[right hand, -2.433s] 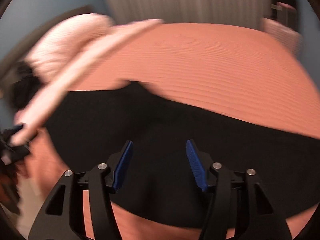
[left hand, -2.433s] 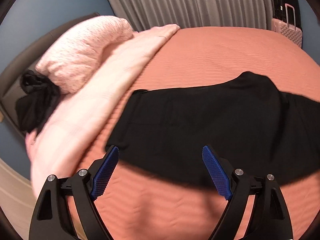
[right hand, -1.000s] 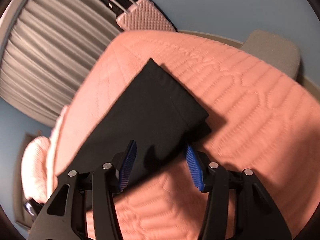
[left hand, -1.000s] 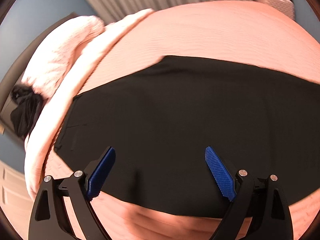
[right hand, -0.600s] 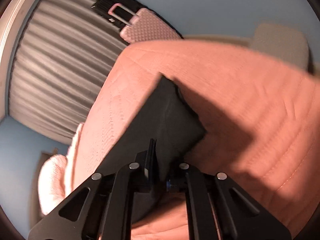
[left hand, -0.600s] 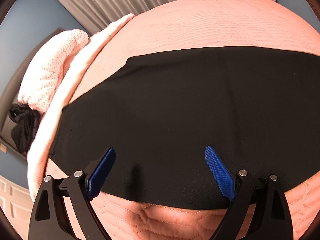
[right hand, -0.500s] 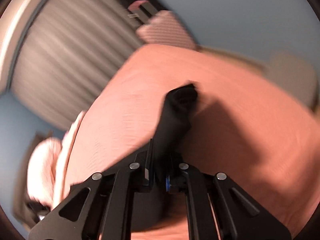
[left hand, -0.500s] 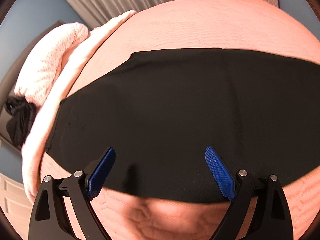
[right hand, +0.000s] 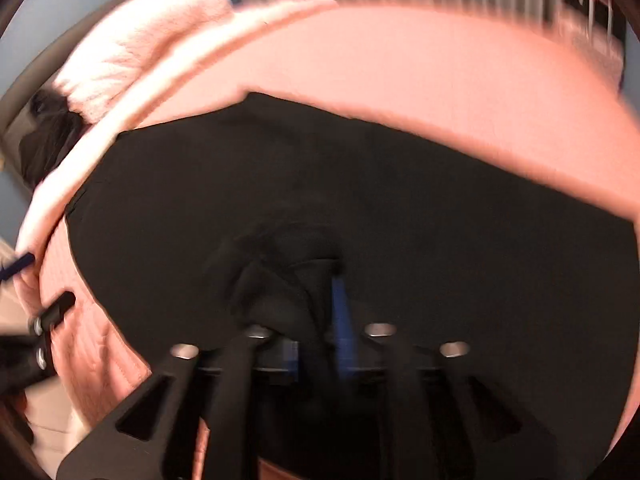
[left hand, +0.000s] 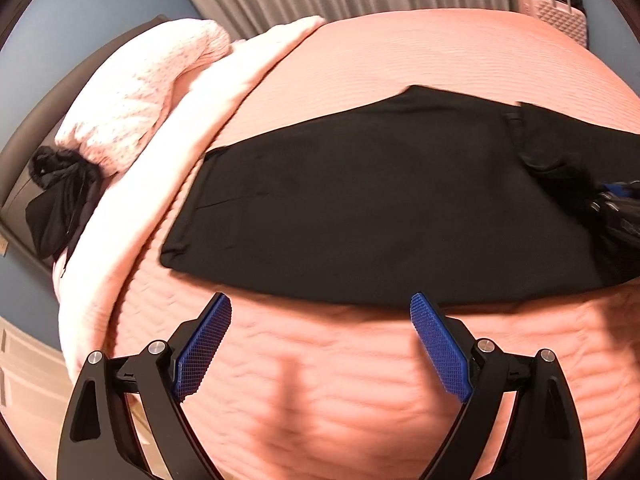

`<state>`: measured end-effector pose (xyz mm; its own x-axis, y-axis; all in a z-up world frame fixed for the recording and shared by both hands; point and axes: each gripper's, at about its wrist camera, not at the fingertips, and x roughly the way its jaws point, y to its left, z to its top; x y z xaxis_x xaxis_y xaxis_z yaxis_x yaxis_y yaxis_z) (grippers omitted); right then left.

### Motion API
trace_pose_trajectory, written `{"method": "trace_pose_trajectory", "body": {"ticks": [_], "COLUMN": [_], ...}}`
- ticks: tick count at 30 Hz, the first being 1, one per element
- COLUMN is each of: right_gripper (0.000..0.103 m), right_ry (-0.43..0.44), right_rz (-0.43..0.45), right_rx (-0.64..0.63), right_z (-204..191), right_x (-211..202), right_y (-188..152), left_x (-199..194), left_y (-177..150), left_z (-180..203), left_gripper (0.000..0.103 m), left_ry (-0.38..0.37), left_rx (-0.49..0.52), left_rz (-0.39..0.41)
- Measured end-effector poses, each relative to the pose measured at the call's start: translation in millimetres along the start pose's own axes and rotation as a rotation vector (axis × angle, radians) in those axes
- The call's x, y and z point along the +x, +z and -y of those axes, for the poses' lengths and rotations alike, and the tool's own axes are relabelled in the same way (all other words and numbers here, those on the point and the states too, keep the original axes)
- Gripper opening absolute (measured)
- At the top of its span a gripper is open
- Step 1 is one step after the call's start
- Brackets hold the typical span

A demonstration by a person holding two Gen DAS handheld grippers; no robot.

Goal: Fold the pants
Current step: 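Grasp the trouser edge with the right tool and fold it over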

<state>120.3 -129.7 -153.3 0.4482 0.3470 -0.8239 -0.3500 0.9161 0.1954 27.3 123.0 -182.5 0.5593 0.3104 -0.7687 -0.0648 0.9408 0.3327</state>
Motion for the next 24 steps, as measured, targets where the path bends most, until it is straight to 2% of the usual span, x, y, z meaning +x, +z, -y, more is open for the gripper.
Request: {"method": "trace_pose_trajectory", "body": {"ticks": [4, 6, 7, 9, 10, 11, 12, 13, 15, 17, 19, 21, 24], "right_gripper": [0.057, 0.057, 0.055, 0.037, 0.036, 0.033, 0.032, 0.032, 0.031, 0.031, 0.032, 0.033, 0.032], "right_ry": [0.087, 0.098, 0.080, 0.050, 0.048, 0.037, 0.001, -0.053, -0.069, -0.025, -0.040, -0.025, -0.037], "right_rz": [0.111, 0.139, 0.150, 0.102, 0.057, -0.023, -0.072, -0.032, -0.033, 0.038, 0.081, 0.094, 0.083], "right_rx": [0.033, 0.112, 0.181, 0.233, 0.222, 0.175, 0.133, 0.064, 0.056, 0.090, 0.081, 0.088, 0.074], "right_z": [7.4, 26.5, 41.3, 60.2, 58.3, 50.9, 45.0, 33.8, 24.0, 18.5, 13.6, 11.6, 4.1], "right_x": [-73.2, -84.6, -82.0, -56.3, -38.8, -12.2, 4.3, 5.6, -5.8, -34.9, -61.5, -76.6, -90.2], "right_y": [-11.3, -5.6, -1.1, 12.4, 12.7, 9.5, 4.3, 1.3, 5.3, 7.9, 7.2, 4.7, -0.8], "left_x": [6.9, 5.1, 3.8, 1.1, 2.3, 4.5, 7.3, 11.2, 22.3, 37.7, 63.4, 92.0, 117.6], "left_y": [-1.9, 1.9, 5.2, 11.5, 15.3, 16.9, 17.6, 17.6, 17.3, 13.0, 2.8, -13.4, -32.0], "left_z": [-19.4, -15.2, -11.0, 1.3, 7.5, 7.5, 7.7, 2.7, -22.8, -57.2, -105.3, -151.9, -183.0], "left_gripper": [0.090, 0.090, 0.090, 0.090, 0.090, 0.090, 0.090, 0.090, 0.090, 0.090, 0.090, 0.086, 0.086], "left_ry": [0.007, -0.014, -0.024, -0.040, -0.068, -0.090, -0.122, -0.152, -0.171, -0.184, -0.252, -0.367, -0.475], "left_rx": [0.003, 0.008, 0.010, 0.007, -0.010, -0.026, -0.059, -0.099, -0.209, -0.351, -0.569, -0.823, -1.051], "left_rz": [0.022, 0.045, 0.062, 0.079, 0.068, 0.057, 0.034, 0.016, -0.010, -0.021, -0.046, -0.032, 0.028]}}
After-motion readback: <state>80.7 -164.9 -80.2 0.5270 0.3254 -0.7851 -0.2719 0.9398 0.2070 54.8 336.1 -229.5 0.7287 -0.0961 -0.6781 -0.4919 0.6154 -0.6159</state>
